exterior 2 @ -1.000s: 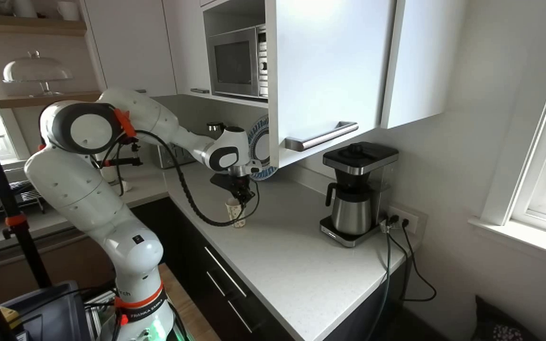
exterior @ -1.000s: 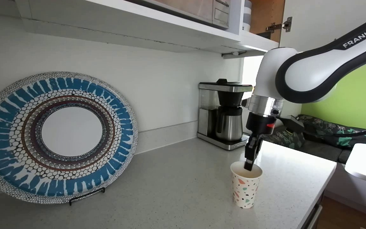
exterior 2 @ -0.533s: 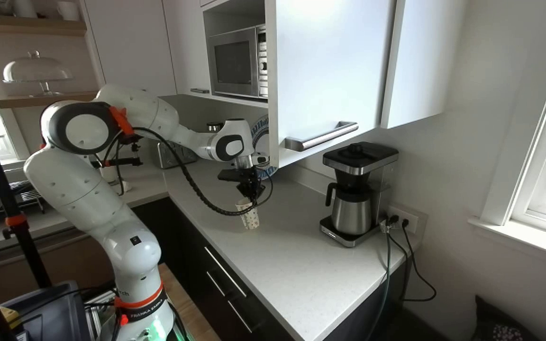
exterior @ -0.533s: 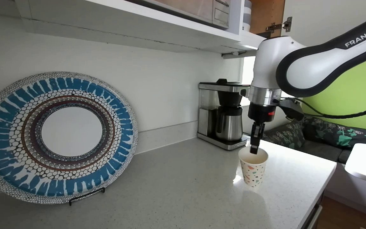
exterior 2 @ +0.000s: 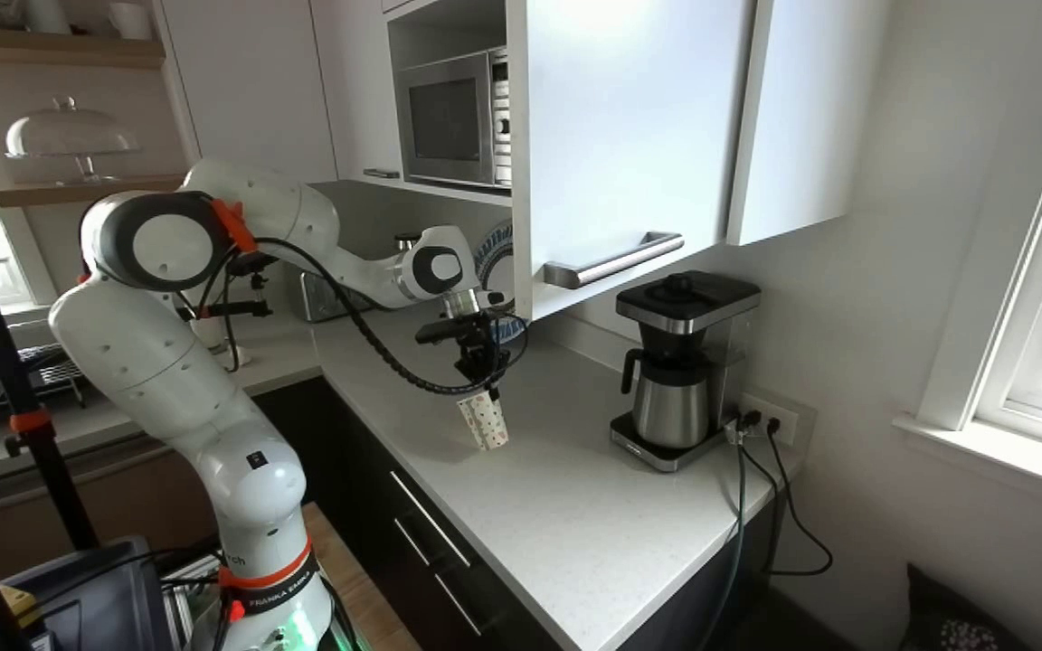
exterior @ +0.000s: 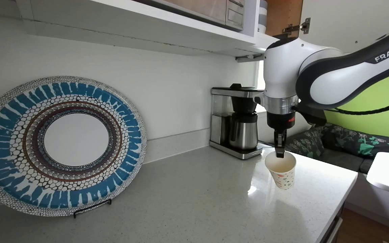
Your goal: Turn the cup upside down
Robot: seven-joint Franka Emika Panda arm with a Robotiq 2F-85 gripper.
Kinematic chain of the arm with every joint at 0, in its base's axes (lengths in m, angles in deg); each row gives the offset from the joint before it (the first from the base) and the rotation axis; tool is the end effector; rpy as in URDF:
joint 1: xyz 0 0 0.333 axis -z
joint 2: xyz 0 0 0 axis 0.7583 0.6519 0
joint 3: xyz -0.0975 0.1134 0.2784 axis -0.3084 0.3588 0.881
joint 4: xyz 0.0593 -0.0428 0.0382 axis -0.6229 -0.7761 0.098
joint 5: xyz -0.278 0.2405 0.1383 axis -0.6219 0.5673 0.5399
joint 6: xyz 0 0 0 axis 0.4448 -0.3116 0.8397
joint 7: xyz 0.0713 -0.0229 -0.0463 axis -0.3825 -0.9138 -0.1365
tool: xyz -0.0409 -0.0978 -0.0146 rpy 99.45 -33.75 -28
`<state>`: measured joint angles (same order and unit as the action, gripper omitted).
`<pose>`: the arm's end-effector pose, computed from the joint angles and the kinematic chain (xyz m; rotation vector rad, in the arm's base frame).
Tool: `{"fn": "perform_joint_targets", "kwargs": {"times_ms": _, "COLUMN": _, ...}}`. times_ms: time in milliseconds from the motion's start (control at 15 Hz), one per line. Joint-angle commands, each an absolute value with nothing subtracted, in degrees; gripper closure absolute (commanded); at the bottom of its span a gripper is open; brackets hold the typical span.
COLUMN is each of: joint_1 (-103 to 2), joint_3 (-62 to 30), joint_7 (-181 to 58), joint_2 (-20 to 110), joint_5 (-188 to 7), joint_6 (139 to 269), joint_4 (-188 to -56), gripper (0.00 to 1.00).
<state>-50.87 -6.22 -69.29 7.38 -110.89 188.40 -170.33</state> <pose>0.4258 0.0347 0.4321 2.6986 0.5210 -0.0108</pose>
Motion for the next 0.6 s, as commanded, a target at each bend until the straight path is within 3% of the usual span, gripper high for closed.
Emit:
{"fn": "perform_joint_targets", "kwargs": {"times_ms": 0, "joint_1": -49.40, "joint_3": -3.04, "joint_7": -61.06, "joint_2": 9.63, "joint_5": -120.38, "joint_6": 186.57, "joint_4": -170.24, "gripper": 0.99}}
{"fn": "perform_joint_targets", "kwargs": {"times_ms": 533, "joint_1": -50.74, "joint_3": -1.46, "joint_7": -45.96, "joint_2": 14.37, "joint_5": -128.61, "joint_6": 184.67, "joint_4": -171.46, "gripper": 0.99}}
